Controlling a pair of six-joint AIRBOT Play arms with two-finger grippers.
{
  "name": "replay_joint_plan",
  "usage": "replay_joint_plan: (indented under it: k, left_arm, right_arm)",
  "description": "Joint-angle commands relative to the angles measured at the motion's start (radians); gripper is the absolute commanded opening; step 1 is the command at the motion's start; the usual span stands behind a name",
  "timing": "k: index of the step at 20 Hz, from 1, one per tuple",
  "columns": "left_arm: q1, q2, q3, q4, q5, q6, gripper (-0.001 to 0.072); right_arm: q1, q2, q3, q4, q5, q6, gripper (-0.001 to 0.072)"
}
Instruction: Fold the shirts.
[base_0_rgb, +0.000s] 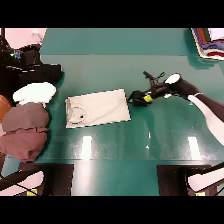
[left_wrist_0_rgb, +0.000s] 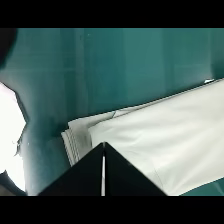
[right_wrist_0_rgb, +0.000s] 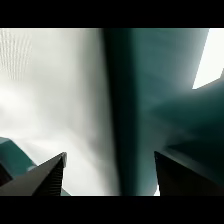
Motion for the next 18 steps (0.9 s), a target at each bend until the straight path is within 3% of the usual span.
replay_joint_plan:
  k: [1,6,12,18]
  left_arm:
    - [0.000,0.001,-0.006,-0.011,0.011,0.000,0.0025]
    - [0.000,0.001,-0.006,-0.015,0.002,0.000,0.0024]
    - [-0.117,0.001,-0.006,-0.006,0.023,0.000,0.0023]
    - [-0.239,0.001,-0.006,-0.008,0.031,-0.001,0.0024]
  right_arm:
    - [0.101,-0.124,0.112,0.065,-0.011,-0.016,0.0621]
    - [0.219,-0.201,0.286,0.047,-0.015,-0.051,0.0023]
    - [0.125,-0.084,0.328,-0.145,-0.004,0.052,0.0011]
    - [-0.215,0.156,0.281,-0.463,0.055,0.199,0.0010]
